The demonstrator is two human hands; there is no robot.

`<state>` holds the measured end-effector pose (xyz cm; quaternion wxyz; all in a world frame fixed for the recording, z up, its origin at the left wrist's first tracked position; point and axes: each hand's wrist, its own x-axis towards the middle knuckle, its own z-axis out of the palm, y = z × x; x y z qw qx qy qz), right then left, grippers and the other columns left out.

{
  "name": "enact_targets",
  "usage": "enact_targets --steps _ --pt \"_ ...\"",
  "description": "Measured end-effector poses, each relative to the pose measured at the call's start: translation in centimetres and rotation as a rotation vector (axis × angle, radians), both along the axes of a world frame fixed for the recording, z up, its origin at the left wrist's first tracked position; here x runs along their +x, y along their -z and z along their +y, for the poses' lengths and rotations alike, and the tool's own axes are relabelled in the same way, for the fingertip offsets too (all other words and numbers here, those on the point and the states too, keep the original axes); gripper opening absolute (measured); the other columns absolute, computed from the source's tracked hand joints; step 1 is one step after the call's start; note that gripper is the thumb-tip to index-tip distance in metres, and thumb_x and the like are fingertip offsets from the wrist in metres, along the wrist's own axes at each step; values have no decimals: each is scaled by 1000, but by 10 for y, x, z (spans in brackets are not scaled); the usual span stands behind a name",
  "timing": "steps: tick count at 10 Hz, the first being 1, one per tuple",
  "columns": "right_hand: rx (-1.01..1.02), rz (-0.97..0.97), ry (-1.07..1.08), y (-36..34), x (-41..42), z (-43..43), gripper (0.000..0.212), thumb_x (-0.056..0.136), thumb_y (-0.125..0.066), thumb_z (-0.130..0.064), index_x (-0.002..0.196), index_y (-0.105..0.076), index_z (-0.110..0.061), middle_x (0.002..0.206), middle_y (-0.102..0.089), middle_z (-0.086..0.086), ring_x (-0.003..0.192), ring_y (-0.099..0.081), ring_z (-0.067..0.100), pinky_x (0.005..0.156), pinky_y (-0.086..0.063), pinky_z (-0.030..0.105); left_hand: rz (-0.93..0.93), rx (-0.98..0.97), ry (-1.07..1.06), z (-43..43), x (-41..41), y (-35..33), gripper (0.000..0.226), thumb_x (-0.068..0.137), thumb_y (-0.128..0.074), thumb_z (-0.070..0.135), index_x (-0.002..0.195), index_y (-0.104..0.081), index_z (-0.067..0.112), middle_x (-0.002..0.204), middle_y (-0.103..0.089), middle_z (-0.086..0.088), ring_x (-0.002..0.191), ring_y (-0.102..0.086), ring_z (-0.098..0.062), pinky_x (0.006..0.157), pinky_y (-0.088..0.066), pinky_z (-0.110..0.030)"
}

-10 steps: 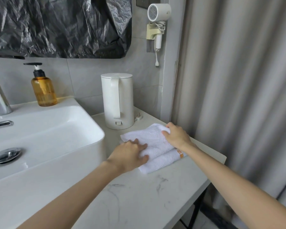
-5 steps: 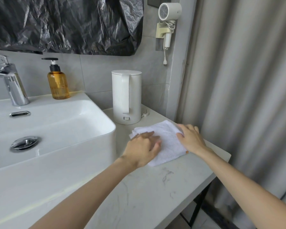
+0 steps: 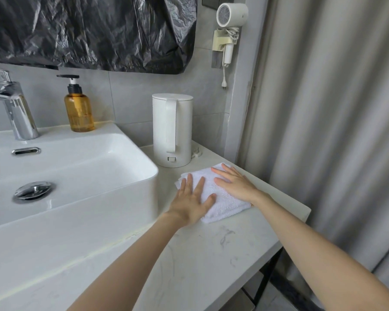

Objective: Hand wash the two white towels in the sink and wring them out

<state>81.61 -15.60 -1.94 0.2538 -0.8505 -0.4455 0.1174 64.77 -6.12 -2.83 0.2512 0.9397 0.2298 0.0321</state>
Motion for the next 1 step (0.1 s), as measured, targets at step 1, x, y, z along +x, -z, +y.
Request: enact_targets --steps 1 --pt "189 4 27 -7 -9 -28 31 93 -60 -30 122 -62 -37 137 -51 -19 129 -46 4 94 -41 18 -1 43 53 5 -34 -6 62 100 -35 53 155 -17 32 164 -5 6 149 -18 -17 119 -20 -37"
